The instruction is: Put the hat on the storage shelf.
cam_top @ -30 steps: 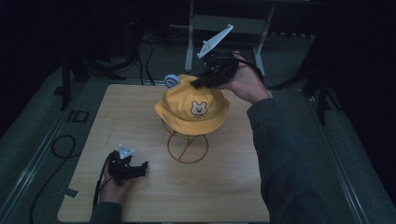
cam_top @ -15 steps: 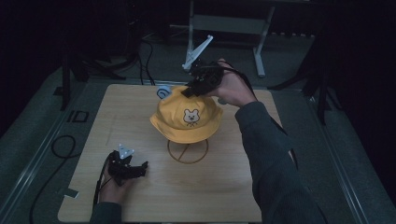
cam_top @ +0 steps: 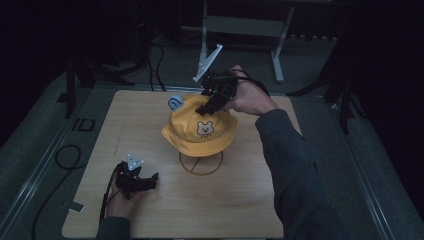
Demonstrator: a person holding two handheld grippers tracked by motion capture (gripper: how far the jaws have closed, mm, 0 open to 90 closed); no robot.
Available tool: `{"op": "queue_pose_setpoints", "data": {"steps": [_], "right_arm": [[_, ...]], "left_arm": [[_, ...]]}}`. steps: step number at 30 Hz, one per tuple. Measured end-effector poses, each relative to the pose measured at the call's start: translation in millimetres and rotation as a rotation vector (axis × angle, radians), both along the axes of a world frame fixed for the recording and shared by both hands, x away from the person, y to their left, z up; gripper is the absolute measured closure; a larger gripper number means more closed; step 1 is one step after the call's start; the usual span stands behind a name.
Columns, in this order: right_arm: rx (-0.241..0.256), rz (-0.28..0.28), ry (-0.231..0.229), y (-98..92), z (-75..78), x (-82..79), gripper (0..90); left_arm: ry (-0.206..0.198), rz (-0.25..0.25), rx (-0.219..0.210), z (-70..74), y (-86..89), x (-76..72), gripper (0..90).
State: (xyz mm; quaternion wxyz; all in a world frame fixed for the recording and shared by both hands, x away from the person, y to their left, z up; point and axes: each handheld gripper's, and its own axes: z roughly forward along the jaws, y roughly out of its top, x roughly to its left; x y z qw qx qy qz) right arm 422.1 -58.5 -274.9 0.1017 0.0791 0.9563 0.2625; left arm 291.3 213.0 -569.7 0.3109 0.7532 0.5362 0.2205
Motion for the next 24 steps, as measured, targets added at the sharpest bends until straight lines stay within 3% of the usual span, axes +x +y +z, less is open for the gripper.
{"op": "queue_pose_setpoints", "data": {"steps": [14, 24], "right_arm": [[0.007, -0.063, -0.039, -26.6, 17.0, -4.2, 19.2], [0.001, -0.101, -0.029, -50.0, 16.5, -4.0, 18.4]], "left_arm": [[0.0, 0.0, 0.0, 0.0, -0.2, -0.1, 10.5], [-0.001, 0.0, 0.0, 0.0, -0.3, -0.1, 10.5]]}}
